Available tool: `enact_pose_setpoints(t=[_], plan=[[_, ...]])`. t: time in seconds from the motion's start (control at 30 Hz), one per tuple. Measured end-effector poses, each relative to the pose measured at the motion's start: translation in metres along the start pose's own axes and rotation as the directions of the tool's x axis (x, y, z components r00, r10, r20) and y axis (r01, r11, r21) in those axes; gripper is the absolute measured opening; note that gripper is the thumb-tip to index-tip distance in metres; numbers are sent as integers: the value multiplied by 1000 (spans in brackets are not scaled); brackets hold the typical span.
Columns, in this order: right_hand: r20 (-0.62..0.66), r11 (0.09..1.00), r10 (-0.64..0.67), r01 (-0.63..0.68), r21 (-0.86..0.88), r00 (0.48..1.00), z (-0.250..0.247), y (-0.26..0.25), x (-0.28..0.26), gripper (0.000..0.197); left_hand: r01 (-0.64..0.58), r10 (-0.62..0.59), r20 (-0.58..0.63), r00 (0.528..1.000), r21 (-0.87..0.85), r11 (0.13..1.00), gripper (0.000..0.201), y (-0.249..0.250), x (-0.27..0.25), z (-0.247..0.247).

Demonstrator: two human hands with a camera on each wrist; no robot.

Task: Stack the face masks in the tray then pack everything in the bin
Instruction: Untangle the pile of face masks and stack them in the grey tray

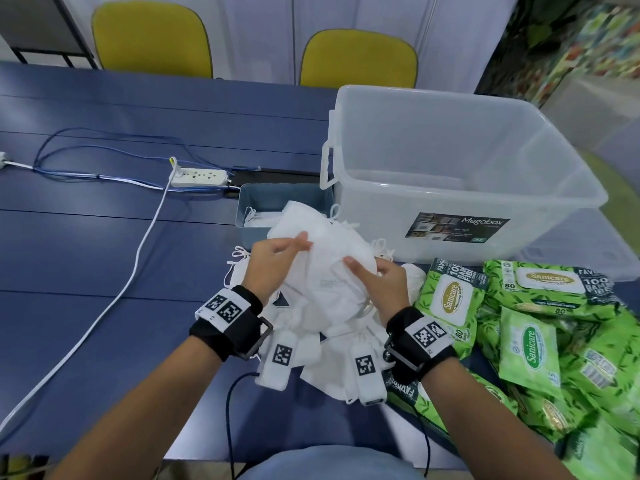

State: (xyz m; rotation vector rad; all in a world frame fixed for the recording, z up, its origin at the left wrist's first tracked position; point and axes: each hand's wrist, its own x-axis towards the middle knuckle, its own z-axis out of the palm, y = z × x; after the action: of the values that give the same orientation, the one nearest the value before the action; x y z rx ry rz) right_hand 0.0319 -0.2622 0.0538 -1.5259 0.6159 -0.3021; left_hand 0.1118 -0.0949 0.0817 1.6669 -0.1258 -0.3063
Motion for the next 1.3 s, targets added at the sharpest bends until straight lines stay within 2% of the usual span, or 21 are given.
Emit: enact_pose_setpoints(t=[0.07,0.17,0.27,0.33,0.4,0.47,0.57,0.7,0.83,0.9,0.97,1.07,1.2,1.3], plan=[[-55,999,21,-18,47,998,-8,-2,3,25,-5,1,-69,998,-49,999,15,1,2,-12],[-107,985,95,-78,155,990,-23,-1,12,7,-11,-2,-171,985,-79,997,16,-2,8,-37],[-80,950,142,-113,290,987,-33,-3,17,16,-9,-5,-226,974,-60,998,20,-6,12,-55],[-24,916,166,-145,373,986,-36,-5,17,23,-8,-2,-232,973,-41,999,15,-5,11,-57],[19,900,165,-158,406,986,-34,-5,16,16,2,3,-191,982,22,1000,6,0,5,-50],[17,922,145,-142,360,989,-26,-3,14,10,9,7,-88,996,177,984,18,2,-2,-36],[12,970,100,-100,223,995,-10,2,9,15,-3,-19,54,998,379,926,35,-4,-7,-12],[13,994,27,-28,106,1000,2,7,4,19,13,-53,62,997,524,851,32,-15,-7,0],[29,998,-39,37,44,999,4,8,1,44,53,-91,47,995,525,849,33,-21,-8,1],[61,997,-81,81,1,995,7,8,-2,46,73,-102,23,995,545,835,42,-23,-7,4],[65,996,-91,92,-21,994,11,8,-2,43,97,-118,2,993,554,827,47,-26,-5,5],[36,996,-87,87,-14,996,11,6,1,38,96,-95,-26,995,494,864,34,-25,-4,1],[35,992,8,-12,124,999,6,1,2,4,87,-76,-43,996,440,894,32,-21,0,-9],[30,974,35,-41,223,999,-2,-2,4,14,115,-73,-139,988,323,939,33,-20,5,-22]])
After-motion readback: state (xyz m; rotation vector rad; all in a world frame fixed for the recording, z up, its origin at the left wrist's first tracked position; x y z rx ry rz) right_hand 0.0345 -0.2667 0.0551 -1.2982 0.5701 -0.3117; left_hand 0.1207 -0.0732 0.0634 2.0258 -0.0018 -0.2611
